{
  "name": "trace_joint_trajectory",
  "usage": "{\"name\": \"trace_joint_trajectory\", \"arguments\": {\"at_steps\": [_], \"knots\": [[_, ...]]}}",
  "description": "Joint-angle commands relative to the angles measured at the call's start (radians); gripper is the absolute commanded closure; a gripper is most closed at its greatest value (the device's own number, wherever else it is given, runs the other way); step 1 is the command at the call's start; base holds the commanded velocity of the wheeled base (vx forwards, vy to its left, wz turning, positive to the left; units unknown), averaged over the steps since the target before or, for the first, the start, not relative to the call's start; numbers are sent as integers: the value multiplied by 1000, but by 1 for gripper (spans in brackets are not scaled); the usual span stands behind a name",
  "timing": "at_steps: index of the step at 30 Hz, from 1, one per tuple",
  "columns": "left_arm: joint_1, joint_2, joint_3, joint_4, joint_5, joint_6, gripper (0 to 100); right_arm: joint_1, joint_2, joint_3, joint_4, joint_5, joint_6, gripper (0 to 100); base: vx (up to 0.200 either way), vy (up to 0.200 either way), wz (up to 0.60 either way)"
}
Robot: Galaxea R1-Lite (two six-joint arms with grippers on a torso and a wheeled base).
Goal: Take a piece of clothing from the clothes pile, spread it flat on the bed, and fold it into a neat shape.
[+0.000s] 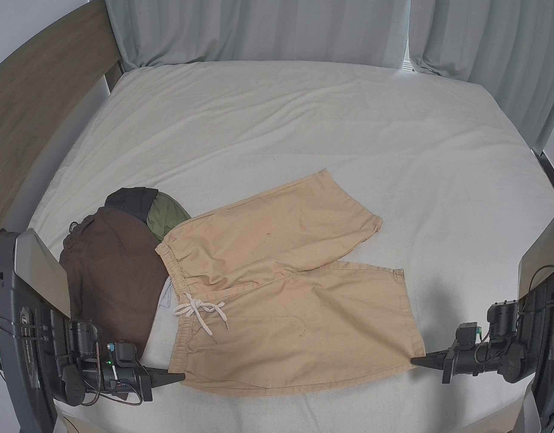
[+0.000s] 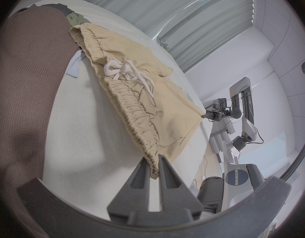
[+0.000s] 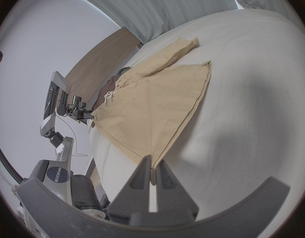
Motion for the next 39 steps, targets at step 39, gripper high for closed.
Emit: {"name": "trace_joint_trajectory", "arguments": {"at_steps": [39], "knots": [[31, 1, 19, 32, -180, 163, 100, -27, -9, 9, 29, 163, -74, 100, 0, 0, 0]]}}
